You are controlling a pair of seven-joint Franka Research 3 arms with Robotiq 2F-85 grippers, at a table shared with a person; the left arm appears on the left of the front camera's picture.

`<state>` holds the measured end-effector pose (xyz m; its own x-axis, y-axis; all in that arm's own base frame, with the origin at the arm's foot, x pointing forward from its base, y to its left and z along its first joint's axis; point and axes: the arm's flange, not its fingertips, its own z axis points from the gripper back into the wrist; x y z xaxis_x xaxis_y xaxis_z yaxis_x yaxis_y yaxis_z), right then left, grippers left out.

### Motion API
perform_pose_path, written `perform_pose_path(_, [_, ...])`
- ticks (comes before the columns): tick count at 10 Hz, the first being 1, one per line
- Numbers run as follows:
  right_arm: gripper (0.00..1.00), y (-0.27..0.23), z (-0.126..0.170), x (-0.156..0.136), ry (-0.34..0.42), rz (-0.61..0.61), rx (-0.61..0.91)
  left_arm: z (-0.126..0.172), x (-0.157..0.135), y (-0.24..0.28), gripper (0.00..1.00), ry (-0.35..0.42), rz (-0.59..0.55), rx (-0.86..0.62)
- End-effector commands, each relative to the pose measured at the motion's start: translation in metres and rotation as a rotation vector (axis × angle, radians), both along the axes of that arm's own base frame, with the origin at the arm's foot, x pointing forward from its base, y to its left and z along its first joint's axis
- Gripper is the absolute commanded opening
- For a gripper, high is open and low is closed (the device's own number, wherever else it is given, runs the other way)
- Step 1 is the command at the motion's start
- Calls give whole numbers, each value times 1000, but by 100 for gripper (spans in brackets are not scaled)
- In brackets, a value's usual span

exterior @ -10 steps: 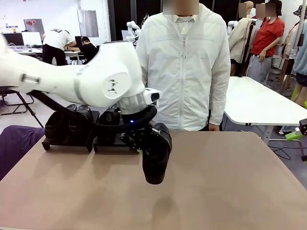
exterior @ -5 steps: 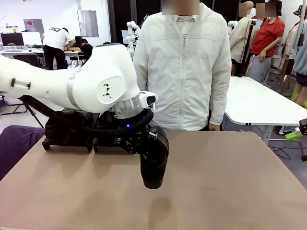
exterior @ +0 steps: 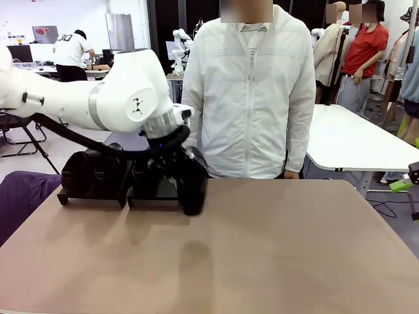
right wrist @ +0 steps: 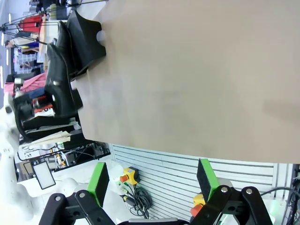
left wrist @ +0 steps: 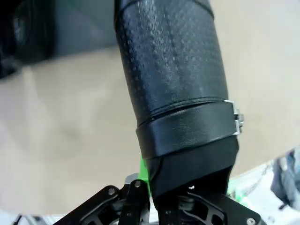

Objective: Organize the shoes by placing them on the stand.
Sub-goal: Place the Shoe from the middle of the table onto the Shoes Stand.

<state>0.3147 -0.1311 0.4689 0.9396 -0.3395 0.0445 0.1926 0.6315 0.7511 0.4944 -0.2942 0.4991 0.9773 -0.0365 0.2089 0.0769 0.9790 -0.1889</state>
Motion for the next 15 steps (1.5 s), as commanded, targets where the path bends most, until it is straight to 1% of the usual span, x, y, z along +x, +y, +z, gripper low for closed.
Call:
perform_pose_path(1, [100, -3, 0, -1, -12, 20, -6, -7, 49, 11, 0, -132, -64, 102])
perform_pose_path(2, [100, -3, 0, -1, -12, 20, -6, -13, 59, 20, 0, -140, -133, 123])
perform_pose_path(3, [100, -3, 0, -1, -12, 20, -6, -15, 70, 25, 0, -169, -218, 111])
perform_pose_path(4, [100, -3, 0, -1, -12, 20, -6, -14, 70, 21, 0, -117, -133, 89])
perform_pose_path(5, [100, -3, 0, -1, -12, 20, -6, -20, 71, 32, 0, -126, -132, 121])
perform_pose_path(6, [100, -3, 0, -1, -12, 20, -6, -20, 71, 32, 0, -126, -132, 121])
perform_pose_path(7, [100, -3, 0, -1, -12, 20, -6, -28, 74, 25, 0, -121, -156, 121])
perform_pose_path(8, [100, -3, 0, -1, -12, 20, -6, -32, 85, 22, 0, -173, -160, 108])
perform_pose_path(9, [100, -3, 0, -1, -12, 20, -6, -34, 95, 23, 0, -209, -145, 126])
perform_pose_path(10, [100, -3, 0, -1, -12, 20, -6, -35, 105, 25, 0, -264, -93, 129])
perform_pose_path(11, [100, -3, 0, -1, -12, 20, -6, -37, 112, 26, 0, -293, -80, 126])
perform_pose_path(13, [100, -3, 0, -1, -12, 20, -6, -45, 124, 31, 0, -267, -48, 125])
perform_pose_path(15, [100, -3, 0, -1, -12, 20, -6, -55, 133, 35, 0, -203, 5, 122])
